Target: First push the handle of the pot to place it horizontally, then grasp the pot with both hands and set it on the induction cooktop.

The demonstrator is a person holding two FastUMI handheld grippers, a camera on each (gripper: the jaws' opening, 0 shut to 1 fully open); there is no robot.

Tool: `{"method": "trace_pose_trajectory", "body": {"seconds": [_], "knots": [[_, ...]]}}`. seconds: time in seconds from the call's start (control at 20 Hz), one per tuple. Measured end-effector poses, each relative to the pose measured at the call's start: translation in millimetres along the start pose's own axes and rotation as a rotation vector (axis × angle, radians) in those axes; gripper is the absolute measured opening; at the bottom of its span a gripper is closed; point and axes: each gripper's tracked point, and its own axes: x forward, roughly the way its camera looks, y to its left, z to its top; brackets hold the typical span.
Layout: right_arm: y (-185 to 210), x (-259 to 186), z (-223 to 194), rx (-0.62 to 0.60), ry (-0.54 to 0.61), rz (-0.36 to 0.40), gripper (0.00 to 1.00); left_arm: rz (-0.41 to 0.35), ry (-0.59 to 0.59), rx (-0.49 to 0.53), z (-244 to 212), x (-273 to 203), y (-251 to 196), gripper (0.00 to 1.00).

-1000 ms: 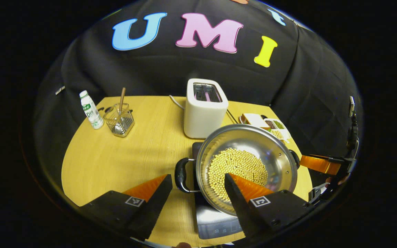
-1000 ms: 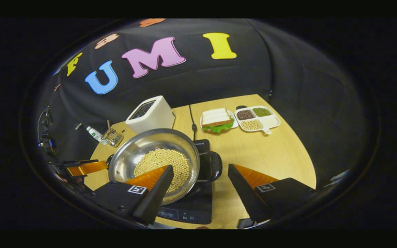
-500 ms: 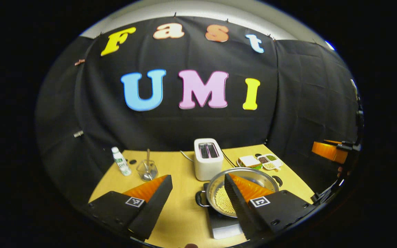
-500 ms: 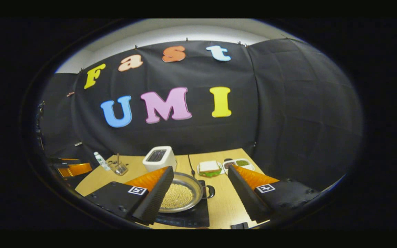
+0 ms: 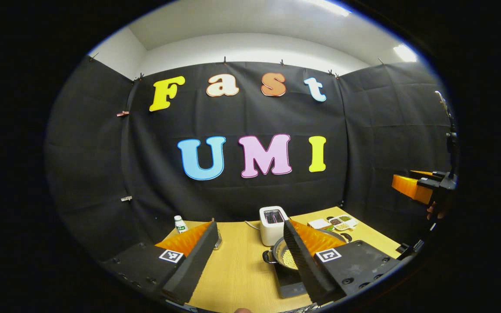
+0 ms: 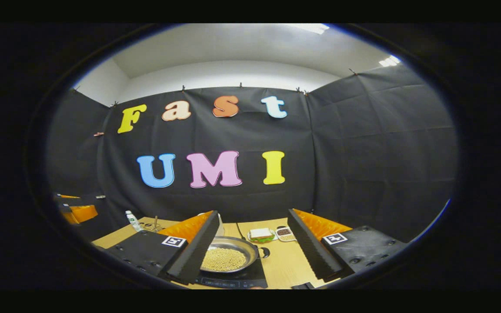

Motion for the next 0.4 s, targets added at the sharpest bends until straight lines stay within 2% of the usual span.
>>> {"method": "trace_pose_trajectory", "body": {"seconds": [0.2,0.4], "knots": [[-8,-34,-9,-0.037,0.012,-0.014,0.98,0.026,-0.008,-0.033,-12,-47,6,0.95],[-18,-67,-24,-0.080,0.028,-0.033,0.98,0.033,-0.024,-0.052,-24,-74,9,0.96]]}}
